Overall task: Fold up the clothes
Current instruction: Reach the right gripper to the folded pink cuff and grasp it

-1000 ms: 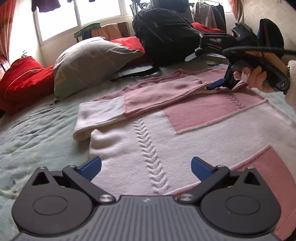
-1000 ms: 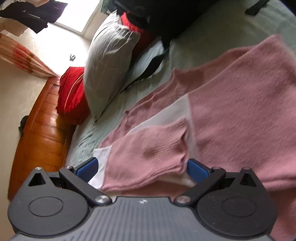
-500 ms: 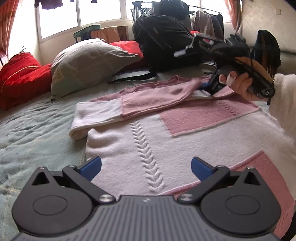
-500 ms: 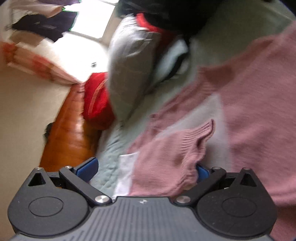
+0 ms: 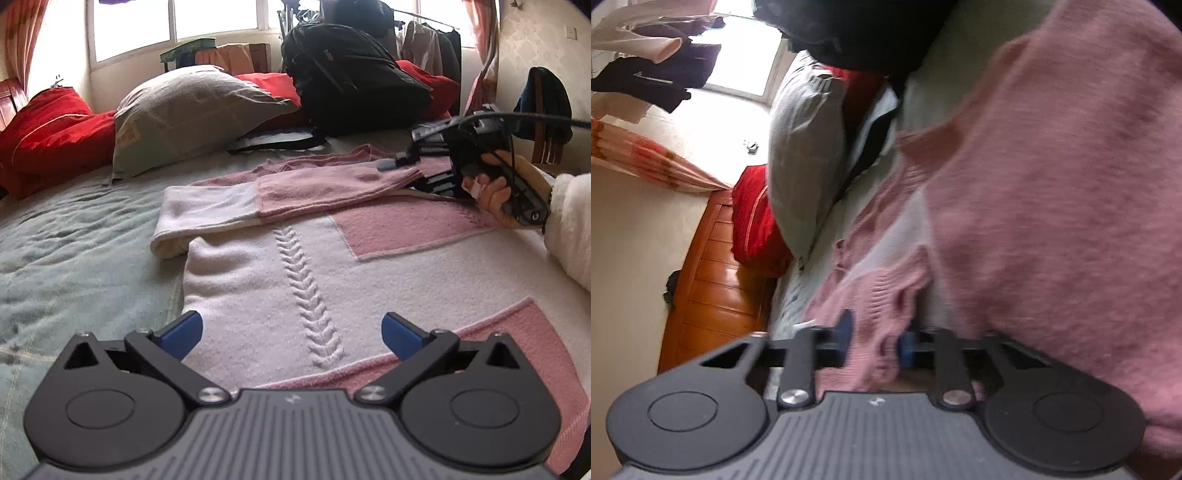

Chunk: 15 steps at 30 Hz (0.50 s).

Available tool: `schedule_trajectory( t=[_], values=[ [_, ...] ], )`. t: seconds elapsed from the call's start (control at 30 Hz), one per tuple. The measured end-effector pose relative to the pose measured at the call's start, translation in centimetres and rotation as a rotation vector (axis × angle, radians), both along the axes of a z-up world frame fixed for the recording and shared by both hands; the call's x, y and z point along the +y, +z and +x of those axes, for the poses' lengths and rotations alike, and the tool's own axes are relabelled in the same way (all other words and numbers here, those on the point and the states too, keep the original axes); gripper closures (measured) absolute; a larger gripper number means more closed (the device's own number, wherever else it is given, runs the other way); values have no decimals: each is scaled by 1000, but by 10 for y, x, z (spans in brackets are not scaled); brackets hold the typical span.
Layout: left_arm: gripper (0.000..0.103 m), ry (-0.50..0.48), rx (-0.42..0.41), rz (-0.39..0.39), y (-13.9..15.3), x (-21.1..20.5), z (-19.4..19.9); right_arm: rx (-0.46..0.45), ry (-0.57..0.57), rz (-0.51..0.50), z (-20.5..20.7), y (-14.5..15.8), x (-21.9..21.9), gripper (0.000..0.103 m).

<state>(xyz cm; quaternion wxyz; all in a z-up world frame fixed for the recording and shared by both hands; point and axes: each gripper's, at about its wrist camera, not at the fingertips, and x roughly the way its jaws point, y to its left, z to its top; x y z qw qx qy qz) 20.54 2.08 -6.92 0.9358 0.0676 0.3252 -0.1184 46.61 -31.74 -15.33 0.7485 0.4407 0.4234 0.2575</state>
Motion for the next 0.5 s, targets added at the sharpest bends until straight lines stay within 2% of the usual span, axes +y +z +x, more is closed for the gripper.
schedule_trajectory(
  t=[0.13, 0.27, 0.33, 0.4, 0.43, 0.5],
  values=[
    [1, 8, 7, -1, -1, 2, -1, -19, -13, -93, -4, 5, 8, 96],
    [1, 7, 11, 3, -2, 2, -2, -13, -31, -114, -5, 8, 11, 96],
    [1, 5, 11, 1, -2, 2, -2, 14, -46, -123, -5, 12, 14, 95],
    [1, 6, 16, -5, -3, 3, -1, 31, -54, -119, -4, 14, 15, 84],
    [1, 6, 19, -6, -4, 3, 0, 28, -54, -122, -3, 14, 16, 83],
    [1, 5, 24, 0, -6, 2, 0, 1, -54, -142, -4, 9, 18, 98]
  ],
)
